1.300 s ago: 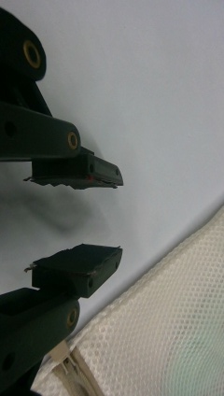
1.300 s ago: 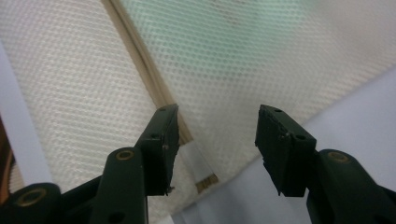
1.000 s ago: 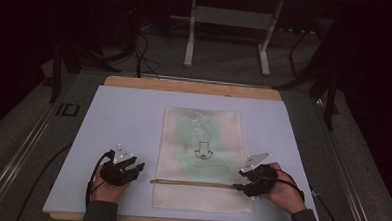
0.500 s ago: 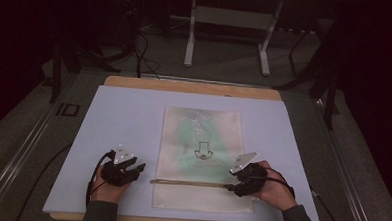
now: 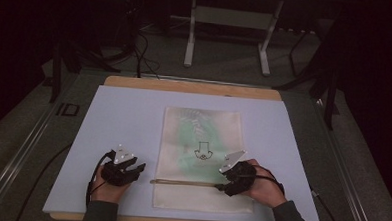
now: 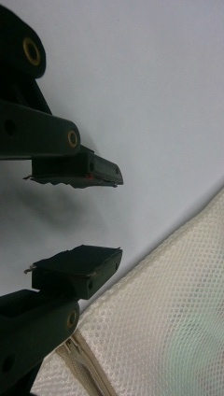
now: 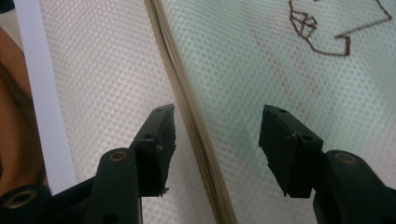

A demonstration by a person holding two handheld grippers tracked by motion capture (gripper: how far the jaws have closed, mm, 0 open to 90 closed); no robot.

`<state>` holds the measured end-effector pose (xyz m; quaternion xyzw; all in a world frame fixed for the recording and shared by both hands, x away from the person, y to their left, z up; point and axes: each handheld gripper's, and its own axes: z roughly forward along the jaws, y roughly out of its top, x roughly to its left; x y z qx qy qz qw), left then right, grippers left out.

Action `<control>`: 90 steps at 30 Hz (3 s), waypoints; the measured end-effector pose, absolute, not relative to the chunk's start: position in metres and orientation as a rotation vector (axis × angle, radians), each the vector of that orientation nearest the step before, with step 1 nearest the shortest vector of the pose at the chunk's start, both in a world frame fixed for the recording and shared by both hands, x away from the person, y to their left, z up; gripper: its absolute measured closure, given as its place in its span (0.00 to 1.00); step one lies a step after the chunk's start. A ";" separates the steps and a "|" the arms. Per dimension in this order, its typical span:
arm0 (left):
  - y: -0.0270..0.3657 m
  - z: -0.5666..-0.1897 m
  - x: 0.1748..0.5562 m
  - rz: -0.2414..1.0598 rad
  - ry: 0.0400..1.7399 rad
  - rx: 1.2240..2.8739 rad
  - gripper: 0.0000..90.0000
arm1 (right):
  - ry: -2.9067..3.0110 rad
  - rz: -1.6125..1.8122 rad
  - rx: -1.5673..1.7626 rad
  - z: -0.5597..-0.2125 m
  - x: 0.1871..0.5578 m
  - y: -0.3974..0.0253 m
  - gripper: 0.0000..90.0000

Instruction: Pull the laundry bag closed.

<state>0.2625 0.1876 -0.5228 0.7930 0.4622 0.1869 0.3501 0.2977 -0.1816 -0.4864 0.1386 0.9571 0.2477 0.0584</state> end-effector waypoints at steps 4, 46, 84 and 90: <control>0.187 -0.523 0.263 0.482 1.196 2.056 0.64 | 2.901 0.753 0.397 -0.486 0.298 -0.174 0.53; 0.188 -0.524 0.265 0.479 1.200 2.058 0.63 | 2.973 0.799 0.150 -0.492 0.298 -0.086 0.74; 0.192 -0.524 0.264 0.483 1.213 2.043 0.62 | 2.998 0.829 0.025 -0.500 0.300 -0.007 0.84; 0.194 -0.523 0.264 0.485 1.221 2.035 0.62 | 3.003 0.824 0.020 -0.501 0.301 0.004 0.83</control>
